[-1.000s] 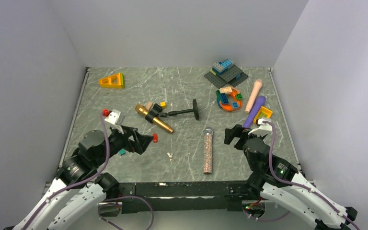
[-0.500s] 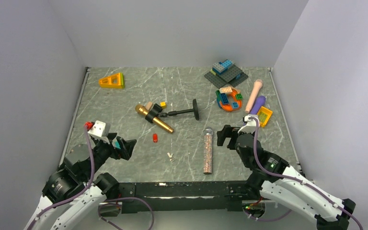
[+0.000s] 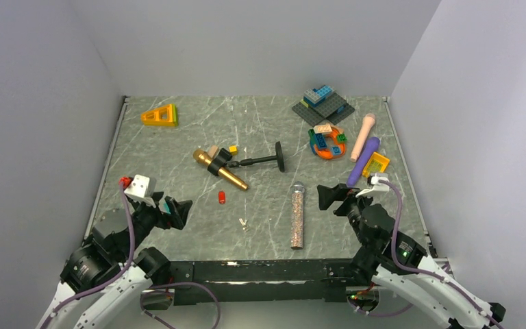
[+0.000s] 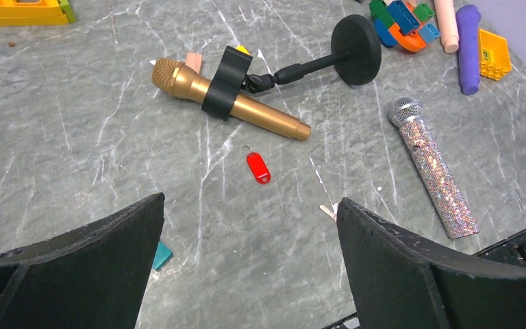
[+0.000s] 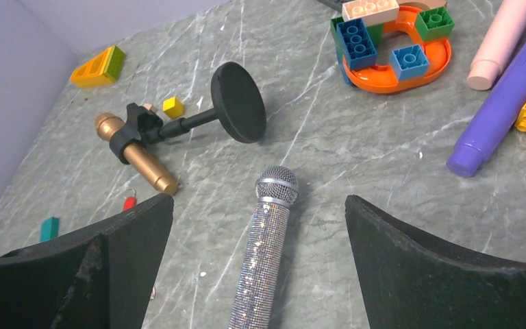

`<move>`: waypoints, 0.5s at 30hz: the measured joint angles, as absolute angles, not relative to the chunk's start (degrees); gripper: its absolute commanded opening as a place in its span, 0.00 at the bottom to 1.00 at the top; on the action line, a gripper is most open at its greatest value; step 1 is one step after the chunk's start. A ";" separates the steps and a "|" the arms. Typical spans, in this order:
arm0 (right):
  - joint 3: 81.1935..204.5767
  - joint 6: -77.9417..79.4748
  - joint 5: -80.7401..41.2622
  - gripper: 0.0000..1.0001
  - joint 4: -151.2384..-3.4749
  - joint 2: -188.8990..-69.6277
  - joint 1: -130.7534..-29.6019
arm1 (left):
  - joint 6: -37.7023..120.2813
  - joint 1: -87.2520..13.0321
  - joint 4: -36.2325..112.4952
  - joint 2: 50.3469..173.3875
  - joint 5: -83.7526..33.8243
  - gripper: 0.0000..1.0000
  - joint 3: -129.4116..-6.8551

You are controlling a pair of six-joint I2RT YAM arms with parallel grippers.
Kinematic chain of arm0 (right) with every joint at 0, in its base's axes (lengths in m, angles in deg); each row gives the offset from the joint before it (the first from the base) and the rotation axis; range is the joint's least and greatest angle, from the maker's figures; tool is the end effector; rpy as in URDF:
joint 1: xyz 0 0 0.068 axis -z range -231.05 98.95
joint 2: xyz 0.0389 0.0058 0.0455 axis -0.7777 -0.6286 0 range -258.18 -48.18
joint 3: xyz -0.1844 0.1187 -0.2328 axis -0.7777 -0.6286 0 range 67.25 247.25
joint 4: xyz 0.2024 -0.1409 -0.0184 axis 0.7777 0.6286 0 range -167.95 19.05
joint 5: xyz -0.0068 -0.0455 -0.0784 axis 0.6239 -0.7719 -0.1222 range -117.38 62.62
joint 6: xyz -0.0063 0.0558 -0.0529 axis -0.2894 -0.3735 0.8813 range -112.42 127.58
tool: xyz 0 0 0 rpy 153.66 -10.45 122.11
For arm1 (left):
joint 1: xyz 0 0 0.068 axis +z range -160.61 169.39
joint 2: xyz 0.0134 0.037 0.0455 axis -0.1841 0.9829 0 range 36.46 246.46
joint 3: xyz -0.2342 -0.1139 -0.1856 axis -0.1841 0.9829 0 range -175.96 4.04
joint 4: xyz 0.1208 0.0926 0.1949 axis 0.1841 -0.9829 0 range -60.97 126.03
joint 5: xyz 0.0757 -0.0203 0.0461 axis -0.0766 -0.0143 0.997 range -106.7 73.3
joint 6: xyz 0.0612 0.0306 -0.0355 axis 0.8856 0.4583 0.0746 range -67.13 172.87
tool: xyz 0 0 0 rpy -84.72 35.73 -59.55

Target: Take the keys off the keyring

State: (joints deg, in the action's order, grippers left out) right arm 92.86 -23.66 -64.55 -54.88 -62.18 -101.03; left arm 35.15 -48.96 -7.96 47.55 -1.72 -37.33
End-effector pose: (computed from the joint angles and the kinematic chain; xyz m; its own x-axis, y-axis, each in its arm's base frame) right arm 0.0649 0.0156 0.2689 -0.2283 0.3708 -0.9002 -0.1299 0.9048 0.4056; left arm 0.0224 0.0038 0.3086 -0.2995 -0.1379 -0.9441 0.3268 0.9148 -0.2373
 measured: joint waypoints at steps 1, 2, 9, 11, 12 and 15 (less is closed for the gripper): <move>92.53 -23.44 -64.53 1.00 -54.97 -61.77 -101.03 | 35.13 -48.96 -8.05 47.36 -1.68 0.99 -37.31; 92.11 -23.42 -64.55 1.00 -54.95 -61.22 -101.03 | 35.13 -48.96 -8.05 47.23 -1.63 1.00 -37.31; 90.98 -25.15 -65.95 1.00 -54.40 -58.44 -101.03 | 35.13 -48.96 -8.05 45.76 -1.26 0.99 -36.85; 91.02 -27.47 -67.98 1.00 -52.89 -58.66 -101.00 | 35.13 -48.96 -8.03 45.59 -1.28 0.99 -36.69; 91.06 -28.30 -68.79 1.00 -52.19 -58.93 -101.03 | 35.15 -48.96 -8.05 45.59 -1.30 1.00 -36.69; 91.52 -30.46 -70.95 1.00 -50.49 -60.83 -101.00 | 35.18 -48.96 -8.00 45.72 -1.33 0.99 -36.67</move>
